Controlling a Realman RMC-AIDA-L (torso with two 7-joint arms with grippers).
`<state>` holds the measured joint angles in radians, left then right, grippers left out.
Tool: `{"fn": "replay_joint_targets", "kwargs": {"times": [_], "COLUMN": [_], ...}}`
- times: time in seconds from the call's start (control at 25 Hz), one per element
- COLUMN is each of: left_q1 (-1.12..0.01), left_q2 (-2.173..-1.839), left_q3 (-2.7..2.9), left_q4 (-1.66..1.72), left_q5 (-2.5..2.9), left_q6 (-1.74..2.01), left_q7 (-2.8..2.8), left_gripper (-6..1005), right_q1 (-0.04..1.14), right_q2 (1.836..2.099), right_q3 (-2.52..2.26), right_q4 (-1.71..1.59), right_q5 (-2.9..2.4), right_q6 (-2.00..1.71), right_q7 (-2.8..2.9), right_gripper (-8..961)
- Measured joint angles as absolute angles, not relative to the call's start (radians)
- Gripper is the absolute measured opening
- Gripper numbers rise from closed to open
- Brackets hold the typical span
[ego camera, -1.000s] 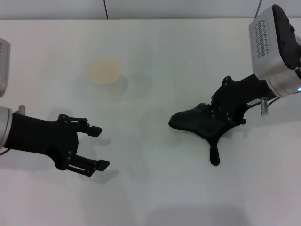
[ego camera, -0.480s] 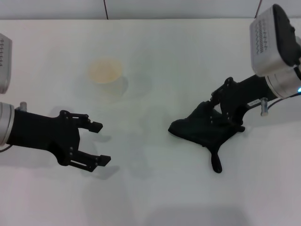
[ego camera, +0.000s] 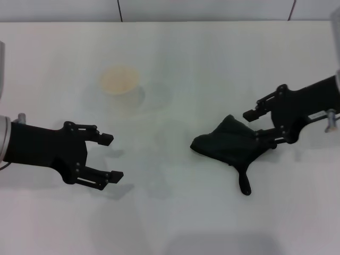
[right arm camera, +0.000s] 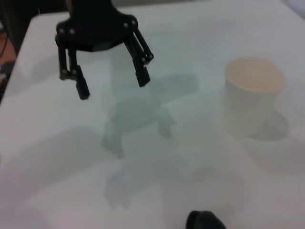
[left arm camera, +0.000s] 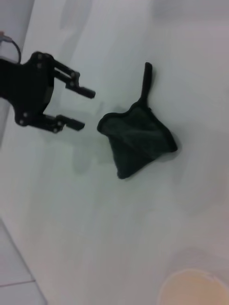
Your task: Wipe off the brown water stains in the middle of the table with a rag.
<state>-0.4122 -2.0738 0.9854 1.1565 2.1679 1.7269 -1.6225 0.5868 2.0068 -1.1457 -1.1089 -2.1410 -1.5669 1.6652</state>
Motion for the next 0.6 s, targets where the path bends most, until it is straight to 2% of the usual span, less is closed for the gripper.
{"fn": "replay_joint_targets", "kwargs": {"times": [0.6], "left_q1": [-0.385], "left_q2": [-2.066], "left_q3": [0.934], "left_q4": [1.159], "left_q5": [2.085], "left_q6": [1.759], "left_q7": [-1.566], "left_gripper": [892], "right_q1": [0.483], "right_q2": [2.008], "right_q3": [-1.012], "right_q4": [-1.044], "right_q5": [-1.968], "right_q6": [-1.650], "right_q7": [1.489], "right_gripper": [454]}}
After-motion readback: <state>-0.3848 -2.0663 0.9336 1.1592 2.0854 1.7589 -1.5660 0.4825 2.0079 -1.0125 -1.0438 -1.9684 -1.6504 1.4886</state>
